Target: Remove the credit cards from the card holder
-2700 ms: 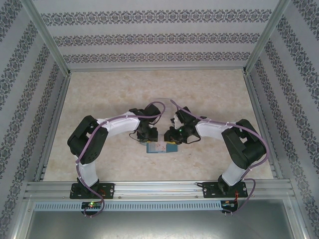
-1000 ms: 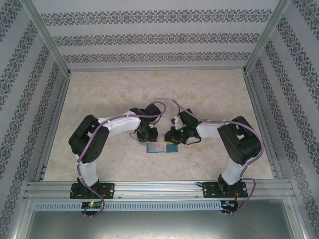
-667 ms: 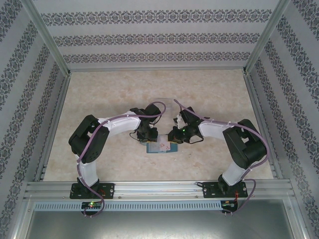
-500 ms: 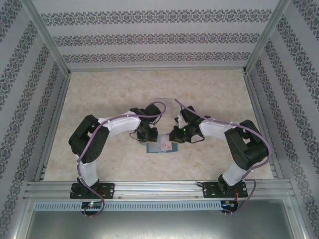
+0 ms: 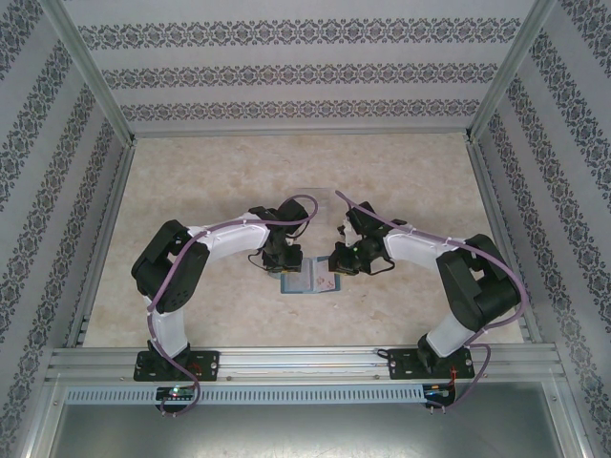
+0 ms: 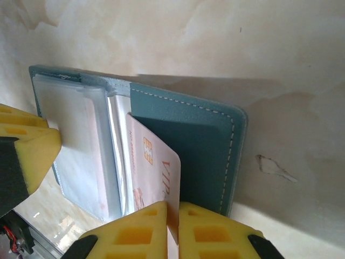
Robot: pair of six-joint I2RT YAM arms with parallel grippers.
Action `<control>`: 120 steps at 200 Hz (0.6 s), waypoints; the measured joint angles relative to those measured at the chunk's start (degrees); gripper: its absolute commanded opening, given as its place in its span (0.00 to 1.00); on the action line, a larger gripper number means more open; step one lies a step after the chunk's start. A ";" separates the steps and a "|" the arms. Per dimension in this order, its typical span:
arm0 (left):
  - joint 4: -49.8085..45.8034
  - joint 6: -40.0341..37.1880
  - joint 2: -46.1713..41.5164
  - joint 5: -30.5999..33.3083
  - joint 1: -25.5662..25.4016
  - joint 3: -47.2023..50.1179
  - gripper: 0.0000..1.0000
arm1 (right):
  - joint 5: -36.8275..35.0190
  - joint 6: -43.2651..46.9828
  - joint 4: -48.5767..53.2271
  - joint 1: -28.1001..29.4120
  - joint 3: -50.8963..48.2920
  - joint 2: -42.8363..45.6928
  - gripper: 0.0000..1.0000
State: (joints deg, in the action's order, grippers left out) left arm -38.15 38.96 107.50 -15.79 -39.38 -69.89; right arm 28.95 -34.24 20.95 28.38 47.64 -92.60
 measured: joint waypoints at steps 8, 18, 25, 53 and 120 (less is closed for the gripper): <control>0.00 0.00 0.00 0.00 0.00 0.00 0.24 | 0.09 -0.50 -0.35 0.15 0.00 0.00 0.16; 0.00 0.00 0.00 -0.02 0.00 0.00 0.24 | 0.28 -1.07 -0.63 0.50 0.00 0.00 0.16; 0.00 0.00 0.00 -0.02 0.00 0.00 0.24 | 0.44 -1.42 -0.83 0.79 0.00 0.00 0.17; 0.00 0.00 0.00 -0.02 0.00 0.00 0.25 | 0.94 -2.91 -1.31 1.90 0.00 0.13 0.18; 0.02 0.00 0.00 -0.09 0.00 0.00 0.25 | 2.54 -4.90 -1.49 2.64 0.00 3.39 0.19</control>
State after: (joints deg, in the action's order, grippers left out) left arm -38.13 38.96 107.50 -15.88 -39.38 -69.89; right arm 31.48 -39.13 19.46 31.03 47.64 -89.21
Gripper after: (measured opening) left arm 0.250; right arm 0.193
